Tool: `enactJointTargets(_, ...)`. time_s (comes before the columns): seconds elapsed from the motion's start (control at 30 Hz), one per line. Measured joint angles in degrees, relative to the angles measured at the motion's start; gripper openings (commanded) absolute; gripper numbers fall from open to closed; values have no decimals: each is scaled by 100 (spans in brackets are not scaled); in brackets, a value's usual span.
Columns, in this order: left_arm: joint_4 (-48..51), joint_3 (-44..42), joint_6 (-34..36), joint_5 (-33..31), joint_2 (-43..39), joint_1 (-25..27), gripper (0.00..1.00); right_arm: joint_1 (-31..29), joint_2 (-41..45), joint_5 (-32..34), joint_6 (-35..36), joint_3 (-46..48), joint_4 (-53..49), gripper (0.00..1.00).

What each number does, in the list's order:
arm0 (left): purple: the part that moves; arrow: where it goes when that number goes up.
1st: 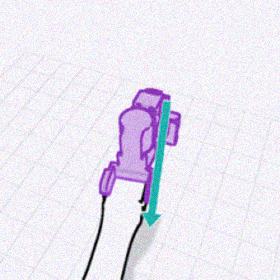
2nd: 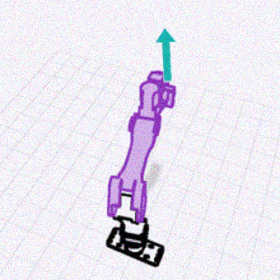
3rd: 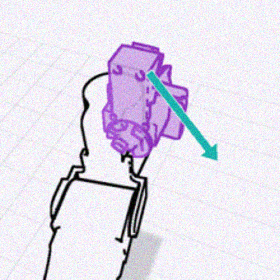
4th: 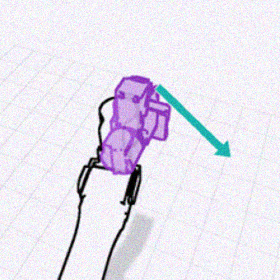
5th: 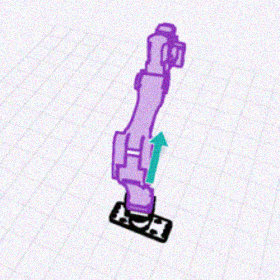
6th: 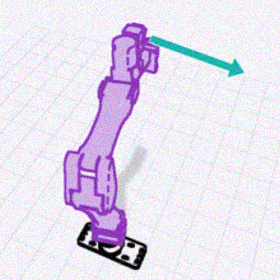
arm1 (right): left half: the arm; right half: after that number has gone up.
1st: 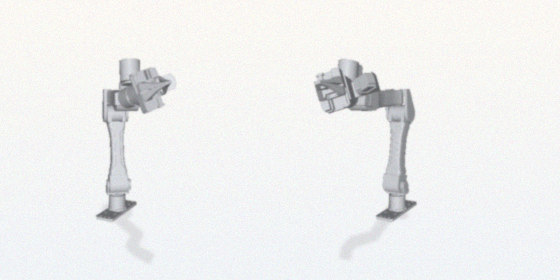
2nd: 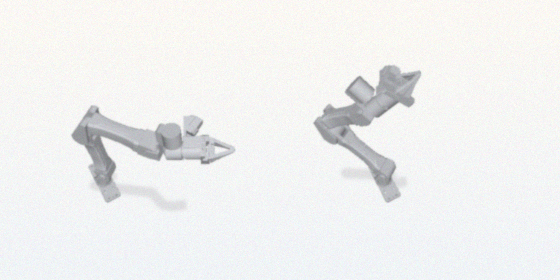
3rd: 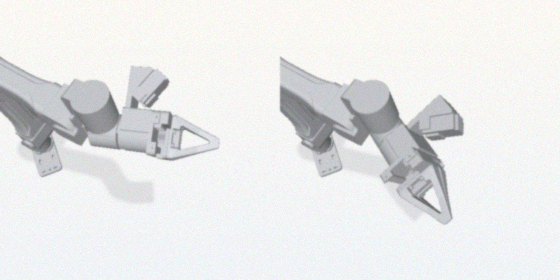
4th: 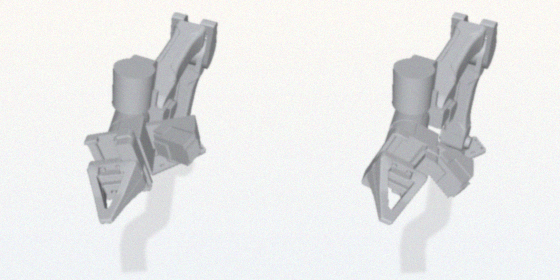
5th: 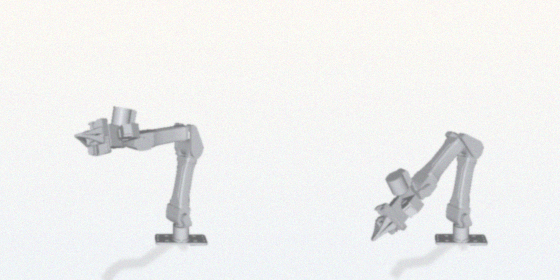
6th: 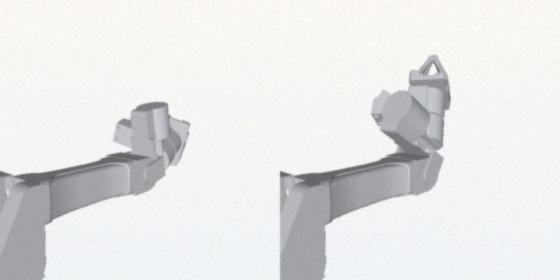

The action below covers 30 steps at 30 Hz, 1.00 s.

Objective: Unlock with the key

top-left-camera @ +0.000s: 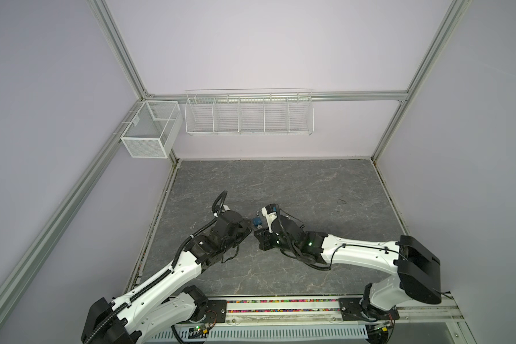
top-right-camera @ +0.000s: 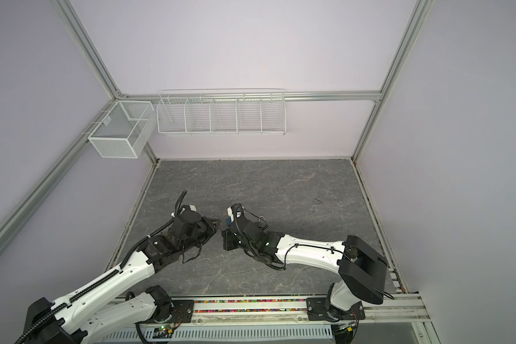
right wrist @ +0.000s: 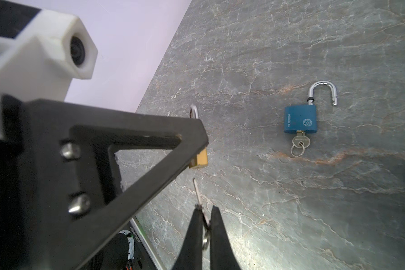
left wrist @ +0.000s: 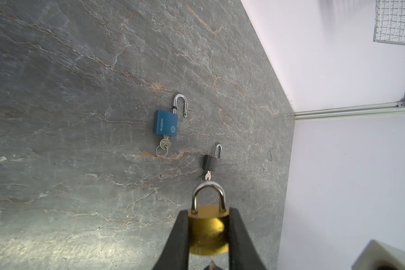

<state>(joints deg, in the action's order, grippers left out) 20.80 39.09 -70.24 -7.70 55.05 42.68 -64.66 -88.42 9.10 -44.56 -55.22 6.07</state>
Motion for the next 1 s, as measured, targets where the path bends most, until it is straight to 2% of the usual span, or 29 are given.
enactJointTargets(1.0,-201,-39,-24,-83,-83,0,0,-4,-170,267,-55,-297,-153,7)
